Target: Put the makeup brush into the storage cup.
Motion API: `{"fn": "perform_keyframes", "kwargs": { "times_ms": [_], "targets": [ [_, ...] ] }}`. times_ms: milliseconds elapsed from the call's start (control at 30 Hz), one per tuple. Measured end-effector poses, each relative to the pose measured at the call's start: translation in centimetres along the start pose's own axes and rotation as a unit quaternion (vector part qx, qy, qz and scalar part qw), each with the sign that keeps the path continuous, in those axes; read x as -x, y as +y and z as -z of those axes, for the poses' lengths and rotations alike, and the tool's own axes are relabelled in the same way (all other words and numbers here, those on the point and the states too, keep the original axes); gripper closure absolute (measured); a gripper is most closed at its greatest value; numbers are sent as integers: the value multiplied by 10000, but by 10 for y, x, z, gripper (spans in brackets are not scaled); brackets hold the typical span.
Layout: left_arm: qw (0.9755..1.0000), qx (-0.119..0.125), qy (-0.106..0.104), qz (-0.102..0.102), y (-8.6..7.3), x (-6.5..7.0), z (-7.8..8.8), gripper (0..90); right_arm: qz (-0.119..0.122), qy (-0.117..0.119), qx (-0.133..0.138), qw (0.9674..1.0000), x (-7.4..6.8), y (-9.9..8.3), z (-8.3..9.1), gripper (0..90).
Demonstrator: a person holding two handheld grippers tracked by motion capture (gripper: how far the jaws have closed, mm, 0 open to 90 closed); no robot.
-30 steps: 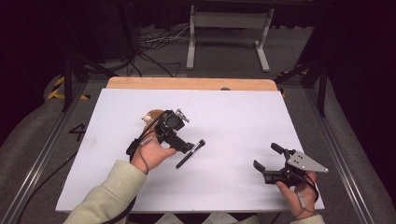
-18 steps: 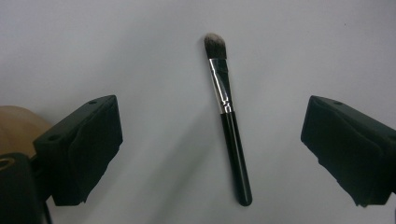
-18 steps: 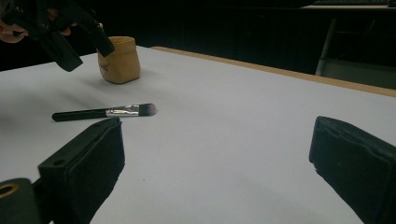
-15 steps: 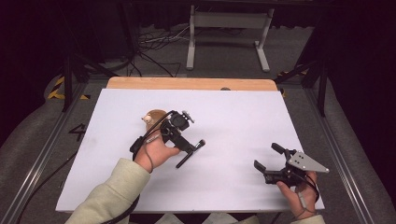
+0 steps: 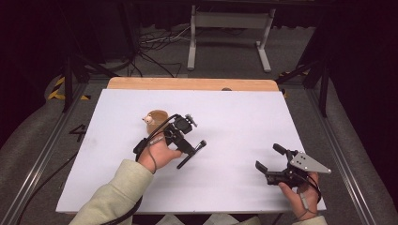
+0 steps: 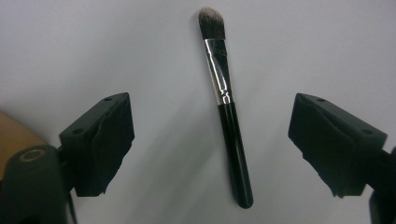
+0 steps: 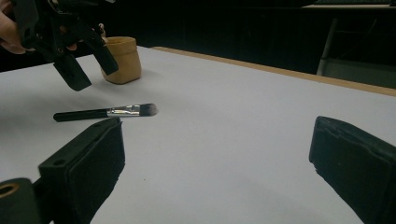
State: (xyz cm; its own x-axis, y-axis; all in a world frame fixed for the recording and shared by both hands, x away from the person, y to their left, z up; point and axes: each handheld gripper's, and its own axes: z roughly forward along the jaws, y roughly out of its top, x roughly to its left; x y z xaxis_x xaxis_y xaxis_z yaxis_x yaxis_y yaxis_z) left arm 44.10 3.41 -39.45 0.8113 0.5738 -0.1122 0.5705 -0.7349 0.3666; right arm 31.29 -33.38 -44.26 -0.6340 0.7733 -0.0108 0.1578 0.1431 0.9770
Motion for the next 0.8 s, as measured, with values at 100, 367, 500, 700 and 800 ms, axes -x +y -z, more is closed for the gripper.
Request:
{"fn": "perform_keyframes", "kwargs": {
  "times_ms": [100, 367, 500, 700, 800],
  "targets": [
    [10000, -80, -6, 7, -1, 0, -4, 182, -16, 2, -2, 10000, 0, 0, 0, 35],
    [9998, -185, -55, -36, 0, 4, -15, 244, -23, 15, 0, 10000, 0, 0, 1, 35],
    [9995, -278, -136, -75, 0, 5, -23, 287, -23, 26, -7, 10000, 0, 0, 1, 35],
    [9992, -366, -146, -89, 0, 7, -30, 362, -67, 50, -26, 10000, 0, 0, 0, 34],
    [9989, -433, -153, -121, 0, 7, -32, 390, -58, 67, -38, 10000, 0, 0, 0, 35]
  ]
}}
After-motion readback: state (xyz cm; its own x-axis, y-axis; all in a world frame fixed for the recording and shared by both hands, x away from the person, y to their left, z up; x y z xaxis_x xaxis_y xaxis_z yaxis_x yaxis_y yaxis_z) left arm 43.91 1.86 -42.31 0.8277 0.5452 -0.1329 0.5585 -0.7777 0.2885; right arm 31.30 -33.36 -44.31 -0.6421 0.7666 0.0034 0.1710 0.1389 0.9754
